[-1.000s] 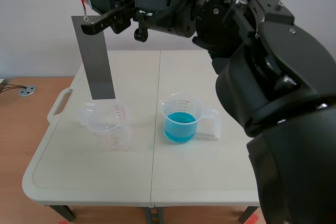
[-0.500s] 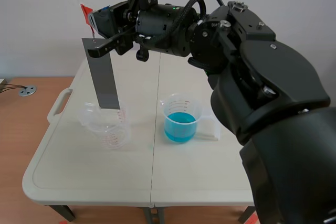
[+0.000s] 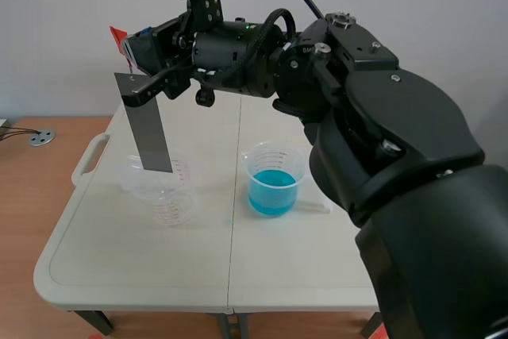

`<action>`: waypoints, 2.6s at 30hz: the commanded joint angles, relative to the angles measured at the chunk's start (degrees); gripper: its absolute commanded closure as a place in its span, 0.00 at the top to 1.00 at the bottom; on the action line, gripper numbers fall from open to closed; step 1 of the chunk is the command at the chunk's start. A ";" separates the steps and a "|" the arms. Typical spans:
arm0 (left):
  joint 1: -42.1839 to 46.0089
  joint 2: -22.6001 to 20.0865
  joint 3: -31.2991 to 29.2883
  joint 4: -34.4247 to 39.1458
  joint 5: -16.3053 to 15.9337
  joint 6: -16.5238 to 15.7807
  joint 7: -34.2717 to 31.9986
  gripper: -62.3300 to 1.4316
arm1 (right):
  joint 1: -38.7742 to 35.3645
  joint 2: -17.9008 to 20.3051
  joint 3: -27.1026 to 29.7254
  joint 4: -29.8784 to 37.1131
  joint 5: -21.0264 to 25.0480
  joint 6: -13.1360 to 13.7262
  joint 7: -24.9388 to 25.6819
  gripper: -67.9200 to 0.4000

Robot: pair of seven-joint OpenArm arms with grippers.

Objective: Hold the metal plate by the orange handle, dip it into the blue solution, take it out and point at it, then put the plate back in the beaker on the left.
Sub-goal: 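Put the plate into the left beaker, then return to the home posture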

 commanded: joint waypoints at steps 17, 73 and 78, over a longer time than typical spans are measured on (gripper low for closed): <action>0.46 0.15 -0.04 0.24 -0.31 -0.13 -0.57 0.04 | -1.14 -1.27 0.15 -0.72 -1.60 0.46 0.63 0.02; 0.11 0.17 -0.04 0.26 1.66 0.31 -1.22 1.00 | -4.70 1.73 3.43 -3.23 -6.34 0.46 0.33 0.60; -0.07 0.15 -0.04 0.26 1.64 0.28 -1.14 1.00 | -4.72 1.73 6.45 -3.21 -5.95 0.46 1.11 0.81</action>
